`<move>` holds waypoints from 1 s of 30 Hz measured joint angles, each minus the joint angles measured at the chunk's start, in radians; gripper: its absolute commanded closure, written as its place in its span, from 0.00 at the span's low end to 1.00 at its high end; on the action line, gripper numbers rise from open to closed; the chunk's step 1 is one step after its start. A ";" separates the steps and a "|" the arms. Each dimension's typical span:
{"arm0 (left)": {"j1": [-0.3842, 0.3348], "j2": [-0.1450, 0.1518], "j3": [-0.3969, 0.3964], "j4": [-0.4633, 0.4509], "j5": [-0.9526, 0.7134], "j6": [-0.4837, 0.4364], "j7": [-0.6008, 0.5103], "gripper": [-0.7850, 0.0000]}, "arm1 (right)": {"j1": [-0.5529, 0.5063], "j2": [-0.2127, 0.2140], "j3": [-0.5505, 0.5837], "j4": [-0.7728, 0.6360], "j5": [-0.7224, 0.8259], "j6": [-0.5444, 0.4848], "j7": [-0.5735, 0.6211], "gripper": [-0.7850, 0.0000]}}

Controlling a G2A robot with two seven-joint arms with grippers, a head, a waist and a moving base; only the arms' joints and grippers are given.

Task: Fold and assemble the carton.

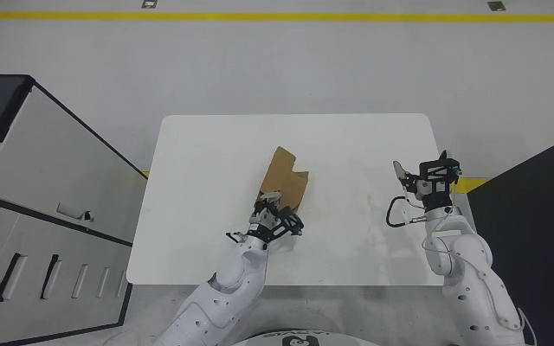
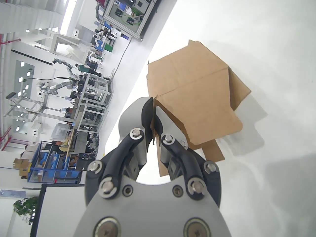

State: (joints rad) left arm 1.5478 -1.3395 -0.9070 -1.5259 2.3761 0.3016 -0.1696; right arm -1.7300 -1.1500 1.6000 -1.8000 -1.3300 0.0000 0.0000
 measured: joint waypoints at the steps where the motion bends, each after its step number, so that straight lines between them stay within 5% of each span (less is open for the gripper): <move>1: 0.009 0.003 -0.006 -0.021 0.006 -0.005 0.005 1.00 | 0.000 0.000 0.000 0.000 0.000 0.000 0.000 0.00; 16: 0.126 0.037 -0.083 -0.310 0.024 -0.213 0.082 1.00 | 0.000 0.000 0.000 0.000 0.000 0.000 0.000 0.00; 25: 0.128 0.038 -0.084 -0.324 0.021 -0.217 0.091 1.00 | 0.000 0.000 0.000 0.000 0.002 -0.003 0.000 0.00; 30: 0.134 0.045 -0.108 -0.344 -0.006 -0.269 0.139 1.00 | 0.008 0.010 0.036 0.009 -0.005 -0.152 -0.025 0.00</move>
State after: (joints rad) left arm 1.6819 -1.2943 -1.0154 -1.8701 2.3699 0.0326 -0.0302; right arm -1.7220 -1.1399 1.6355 -1.7906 -1.3345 -0.1525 -0.0251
